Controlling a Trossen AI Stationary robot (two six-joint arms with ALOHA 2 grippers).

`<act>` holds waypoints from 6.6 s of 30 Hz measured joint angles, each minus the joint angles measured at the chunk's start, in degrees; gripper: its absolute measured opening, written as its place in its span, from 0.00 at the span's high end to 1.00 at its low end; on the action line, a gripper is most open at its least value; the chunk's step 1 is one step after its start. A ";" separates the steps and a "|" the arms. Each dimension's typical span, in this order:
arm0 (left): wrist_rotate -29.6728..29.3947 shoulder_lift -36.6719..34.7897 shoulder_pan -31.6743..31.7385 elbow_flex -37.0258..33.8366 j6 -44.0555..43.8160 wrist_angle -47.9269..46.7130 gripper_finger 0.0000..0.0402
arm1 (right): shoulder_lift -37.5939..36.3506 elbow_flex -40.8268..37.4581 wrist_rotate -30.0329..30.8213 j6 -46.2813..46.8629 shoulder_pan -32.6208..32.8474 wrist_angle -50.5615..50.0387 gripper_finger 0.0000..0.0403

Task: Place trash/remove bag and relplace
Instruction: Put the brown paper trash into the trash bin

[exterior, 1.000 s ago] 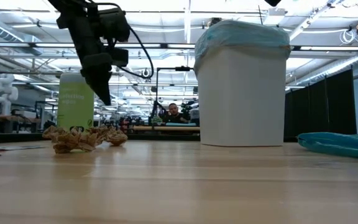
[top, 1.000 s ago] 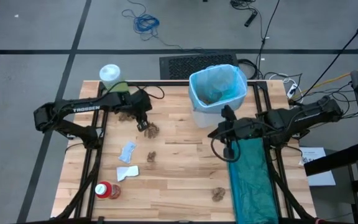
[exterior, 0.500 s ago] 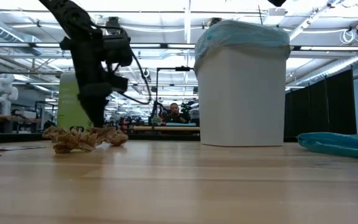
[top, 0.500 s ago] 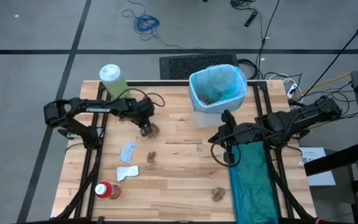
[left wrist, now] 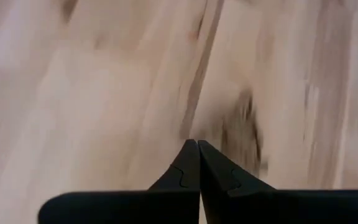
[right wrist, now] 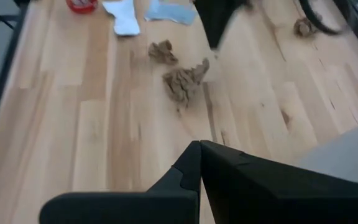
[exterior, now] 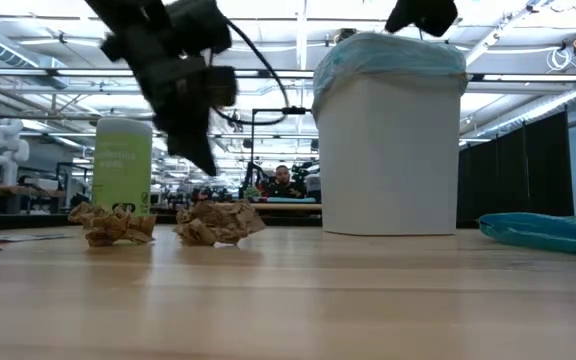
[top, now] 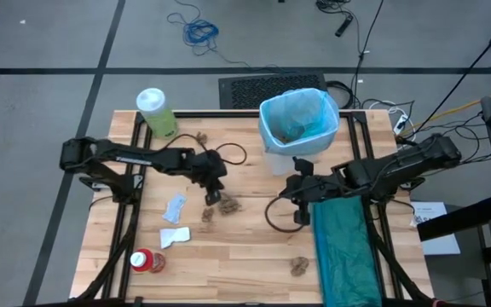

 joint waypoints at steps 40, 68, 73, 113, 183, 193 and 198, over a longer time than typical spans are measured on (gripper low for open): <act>-1.80 13.54 -4.67 5.13 -2.98 21.54 1.00 | 9.11 0.11 -9.16 0.03 -3.98 -2.36 0.97; -16.96 -4.47 -14.87 0.56 -15.11 -16.02 1.00 | 34.04 0.04 -10.10 -0.91 -12.01 14.32 0.83; -13.17 -4.52 -18.71 -8.06 -22.34 -2.44 1.00 | 32.08 0.00 -10.35 -1.19 -10.55 13.85 0.97; -12.56 1.48 -2.60 -0.30 -2.08 12.57 1.00 | -5.90 8.81 22.48 -11.81 -21.18 0.04 0.71; 8.32 -1.64 20.41 34.75 15.88 6.45 1.00 | -6.22 25.09 16.62 2.15 -7.49 -23.90 1.00; 11.34 15.66 17.97 56.15 17.20 0.26 0.99 | -5.89 25.09 16.70 2.15 -7.52 -23.43 1.00; 14.77 24.49 17.93 64.87 17.15 -0.95 0.99 | -5.89 25.09 16.70 2.15 -7.52 -23.43 1.00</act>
